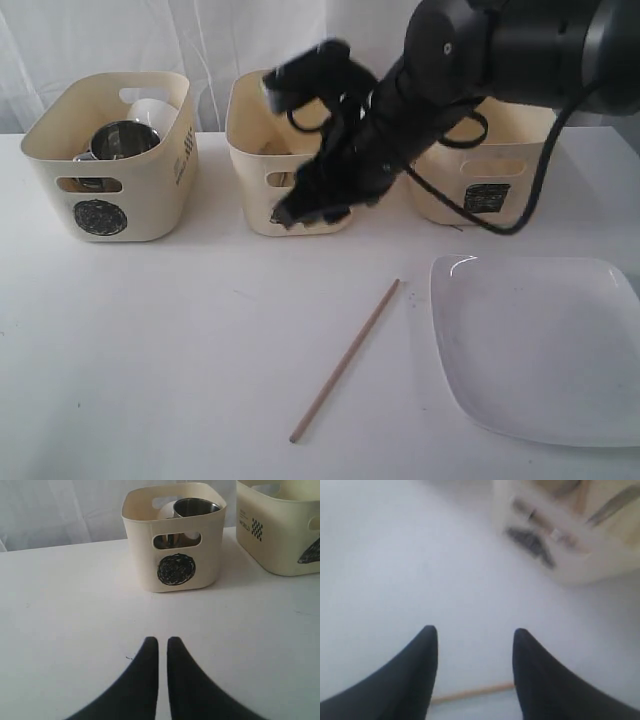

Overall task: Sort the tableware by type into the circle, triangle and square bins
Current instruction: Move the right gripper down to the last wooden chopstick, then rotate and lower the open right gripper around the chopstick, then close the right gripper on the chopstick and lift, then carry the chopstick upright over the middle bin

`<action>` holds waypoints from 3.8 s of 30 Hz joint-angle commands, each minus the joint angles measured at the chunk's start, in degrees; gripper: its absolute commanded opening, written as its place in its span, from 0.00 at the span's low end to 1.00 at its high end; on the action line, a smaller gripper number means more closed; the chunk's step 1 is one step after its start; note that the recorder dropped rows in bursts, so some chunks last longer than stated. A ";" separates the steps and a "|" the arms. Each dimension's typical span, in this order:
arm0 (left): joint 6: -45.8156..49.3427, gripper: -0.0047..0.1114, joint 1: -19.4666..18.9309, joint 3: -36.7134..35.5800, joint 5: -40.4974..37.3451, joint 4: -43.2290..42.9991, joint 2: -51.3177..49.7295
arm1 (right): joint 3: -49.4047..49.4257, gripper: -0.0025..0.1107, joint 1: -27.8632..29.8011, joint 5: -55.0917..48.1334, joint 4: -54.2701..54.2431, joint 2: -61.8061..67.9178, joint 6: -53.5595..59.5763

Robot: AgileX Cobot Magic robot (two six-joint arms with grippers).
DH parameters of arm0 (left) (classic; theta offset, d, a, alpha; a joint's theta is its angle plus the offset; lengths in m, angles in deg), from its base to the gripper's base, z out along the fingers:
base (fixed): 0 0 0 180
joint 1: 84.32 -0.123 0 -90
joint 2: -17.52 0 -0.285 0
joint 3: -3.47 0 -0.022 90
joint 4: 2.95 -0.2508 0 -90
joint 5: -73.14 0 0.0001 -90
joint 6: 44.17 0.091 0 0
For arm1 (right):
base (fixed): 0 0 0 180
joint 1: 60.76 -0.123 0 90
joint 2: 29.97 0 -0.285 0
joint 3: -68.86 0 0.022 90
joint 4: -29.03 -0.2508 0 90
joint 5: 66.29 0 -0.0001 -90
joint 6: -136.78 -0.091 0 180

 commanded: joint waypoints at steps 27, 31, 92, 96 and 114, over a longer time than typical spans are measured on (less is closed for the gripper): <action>-0.33 0.16 0.02 -0.21 0.28 0.64 0.29 | 6.46 0.42 -6.91 -10.21 5.59 8.05 3.50; -0.33 0.16 0.02 -0.21 0.28 0.64 0.29 | 6.46 0.42 -6.91 -8.45 5.59 8.05 -29.93; -0.33 0.16 0.02 -0.21 0.28 0.64 0.29 | 13.03 0.02 -6.91 5.63 16.02 11.37 -83.67; -0.33 0.16 0.02 -0.21 0.28 0.64 0.29 | 13.03 0.02 -6.91 10.11 16.97 7.37 -77.01; -0.33 0.16 0.02 -0.21 0.28 0.64 0.29 | 13.03 0.02 -6.32 26.02 23.91 -7.51 -46.99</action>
